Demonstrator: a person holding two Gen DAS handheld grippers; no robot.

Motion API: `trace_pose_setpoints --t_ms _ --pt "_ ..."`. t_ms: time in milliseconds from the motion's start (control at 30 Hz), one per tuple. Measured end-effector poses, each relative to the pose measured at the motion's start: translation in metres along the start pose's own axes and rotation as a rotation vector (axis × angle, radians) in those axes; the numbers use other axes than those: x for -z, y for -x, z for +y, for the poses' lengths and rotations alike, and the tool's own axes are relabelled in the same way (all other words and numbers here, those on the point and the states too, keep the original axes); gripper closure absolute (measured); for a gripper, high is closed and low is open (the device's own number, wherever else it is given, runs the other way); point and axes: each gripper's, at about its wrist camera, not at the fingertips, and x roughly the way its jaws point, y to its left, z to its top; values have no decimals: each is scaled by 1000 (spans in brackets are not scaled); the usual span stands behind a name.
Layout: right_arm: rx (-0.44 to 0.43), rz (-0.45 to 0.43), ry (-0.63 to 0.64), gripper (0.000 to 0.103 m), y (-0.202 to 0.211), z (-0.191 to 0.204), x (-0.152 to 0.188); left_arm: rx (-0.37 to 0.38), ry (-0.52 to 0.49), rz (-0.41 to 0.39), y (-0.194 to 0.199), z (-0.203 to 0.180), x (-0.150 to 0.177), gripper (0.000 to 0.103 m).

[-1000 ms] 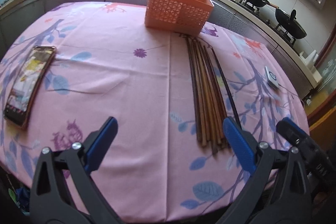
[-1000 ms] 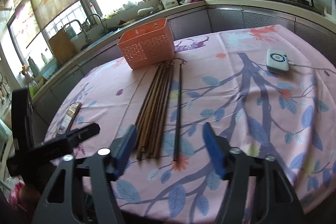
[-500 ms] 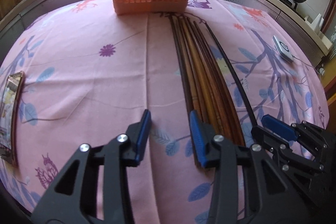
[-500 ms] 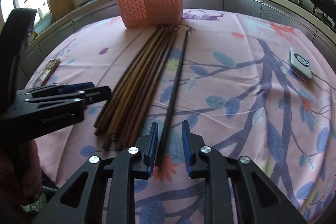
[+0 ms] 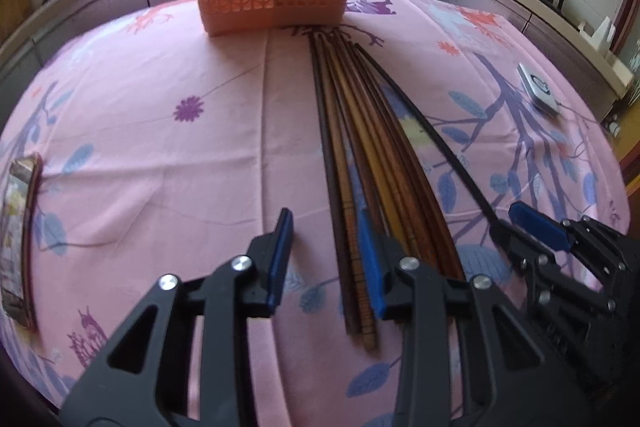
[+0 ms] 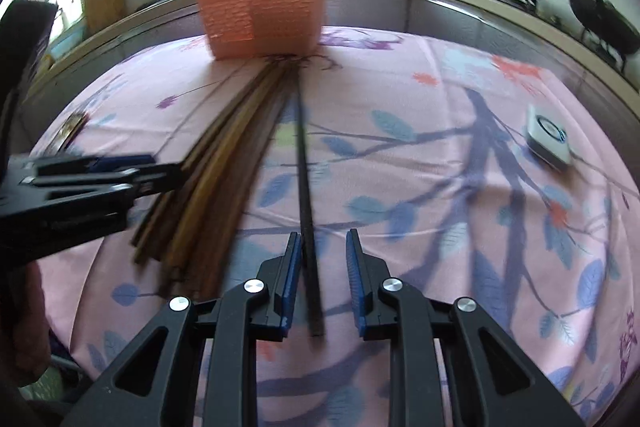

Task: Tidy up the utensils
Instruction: 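Grasp one chopstick from the pile with the left gripper while the right gripper grasps another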

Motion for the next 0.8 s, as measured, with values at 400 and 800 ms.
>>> trace_pose_setpoints --t_ms 400,800 --pt "-25 -12 15 103 3 5 -3 -64 -24 -7 -2 -4 2 71" --pt "-54 47 -24 103 -3 -28 -9 -64 -10 -13 5 20 4 97"
